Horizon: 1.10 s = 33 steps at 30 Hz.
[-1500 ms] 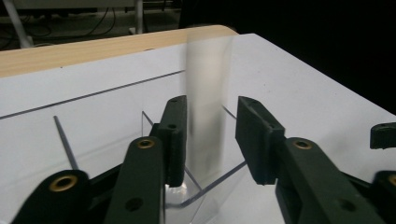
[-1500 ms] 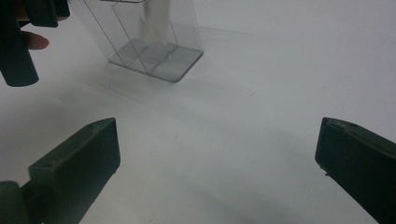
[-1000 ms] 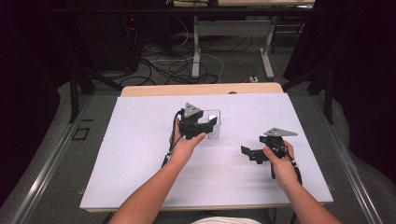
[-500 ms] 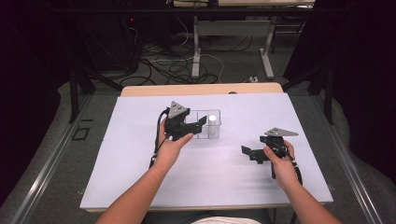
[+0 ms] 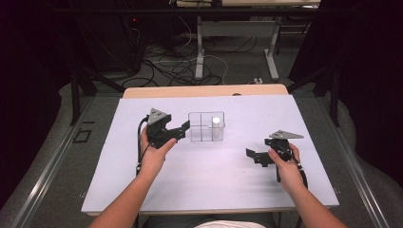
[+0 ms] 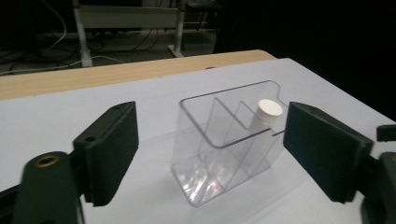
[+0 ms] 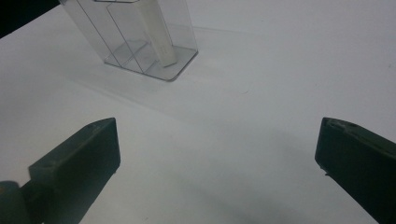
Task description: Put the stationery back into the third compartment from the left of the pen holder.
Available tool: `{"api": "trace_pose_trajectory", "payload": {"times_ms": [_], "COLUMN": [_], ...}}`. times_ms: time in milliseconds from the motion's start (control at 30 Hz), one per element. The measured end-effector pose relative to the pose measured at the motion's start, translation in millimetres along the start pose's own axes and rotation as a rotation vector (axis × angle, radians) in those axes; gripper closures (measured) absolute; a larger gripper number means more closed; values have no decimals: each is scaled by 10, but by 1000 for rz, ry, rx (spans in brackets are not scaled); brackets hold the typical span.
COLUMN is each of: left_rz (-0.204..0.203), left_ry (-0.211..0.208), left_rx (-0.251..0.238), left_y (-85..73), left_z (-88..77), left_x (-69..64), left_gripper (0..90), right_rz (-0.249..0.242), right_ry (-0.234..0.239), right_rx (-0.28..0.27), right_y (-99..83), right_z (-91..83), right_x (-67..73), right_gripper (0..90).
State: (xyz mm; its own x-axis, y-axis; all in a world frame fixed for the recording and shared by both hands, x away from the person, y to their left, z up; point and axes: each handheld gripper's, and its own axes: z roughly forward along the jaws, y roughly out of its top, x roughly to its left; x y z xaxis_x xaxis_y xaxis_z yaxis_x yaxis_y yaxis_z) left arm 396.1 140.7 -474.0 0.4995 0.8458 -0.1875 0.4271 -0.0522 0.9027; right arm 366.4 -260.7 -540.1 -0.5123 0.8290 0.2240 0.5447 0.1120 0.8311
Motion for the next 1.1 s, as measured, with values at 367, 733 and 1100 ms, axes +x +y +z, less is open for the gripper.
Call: {"api": "trace_pose_trajectory", "payload": {"times_ms": [367, 733, 1100], "left_rz": [-69, -98, -51], "left_ry": [75, 124, 224], "left_rx": [14, 21, 74], "left_y": [-149, -328, -514], "left_z": [-214, -515, -696], "left_x": [384, 650, 836], "left_gripper": [13, 2, 2], "right_rz": [2, 11, 16], "right_ry": [-5, -15, -21], "right_rx": [-1, -5, -8], "right_y": [-9, -9, -8], "right_z": [-6, -24, -37], "right_x": [-20, -35, -55], "right_gripper": [0, 0, 0]}}
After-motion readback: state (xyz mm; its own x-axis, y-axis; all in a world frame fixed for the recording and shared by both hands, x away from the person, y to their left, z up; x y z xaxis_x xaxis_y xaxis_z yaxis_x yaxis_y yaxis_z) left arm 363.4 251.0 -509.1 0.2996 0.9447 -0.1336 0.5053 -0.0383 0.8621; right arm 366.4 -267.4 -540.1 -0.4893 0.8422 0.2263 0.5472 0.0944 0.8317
